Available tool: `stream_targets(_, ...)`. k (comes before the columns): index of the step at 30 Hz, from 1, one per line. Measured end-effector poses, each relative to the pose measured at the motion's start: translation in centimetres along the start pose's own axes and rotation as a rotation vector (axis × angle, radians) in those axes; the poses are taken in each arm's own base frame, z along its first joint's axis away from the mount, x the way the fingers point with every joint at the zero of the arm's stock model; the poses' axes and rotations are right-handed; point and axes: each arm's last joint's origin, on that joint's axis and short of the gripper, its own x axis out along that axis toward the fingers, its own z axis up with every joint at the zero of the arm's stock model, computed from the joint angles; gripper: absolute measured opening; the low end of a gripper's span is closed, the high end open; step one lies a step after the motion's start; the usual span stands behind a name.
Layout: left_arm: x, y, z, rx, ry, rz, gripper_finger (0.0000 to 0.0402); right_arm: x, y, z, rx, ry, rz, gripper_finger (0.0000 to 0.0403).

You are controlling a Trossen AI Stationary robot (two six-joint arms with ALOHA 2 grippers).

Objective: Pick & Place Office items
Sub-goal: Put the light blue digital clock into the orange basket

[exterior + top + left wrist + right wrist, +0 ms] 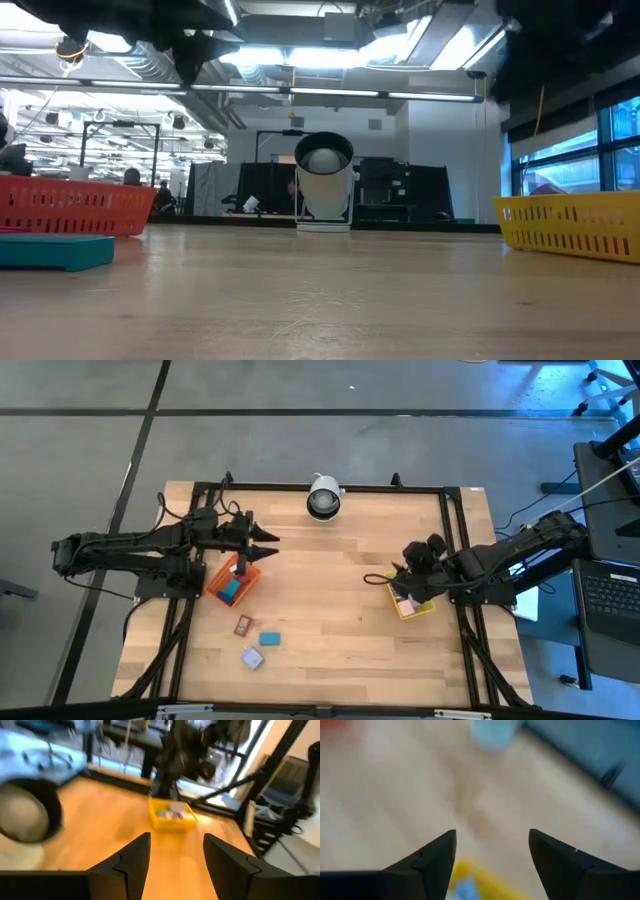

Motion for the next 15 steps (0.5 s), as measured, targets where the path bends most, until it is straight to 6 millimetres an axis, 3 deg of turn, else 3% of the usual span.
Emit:
stream_targets(7, 0.2, -2.6, -1.9, -0.063, 0.171, -0.128, 0.0203, -2.9, 0.0, 4.2, -0.08, -0.25, -0.071, 0.0215)
stream_targets(15, -0.1, -6.7, -4.3, 0.08, 0.292, -0.105, 0.0203, -3.4, -0.4, 5.5, -0.038, -0.277, -0.085, 0.0231)
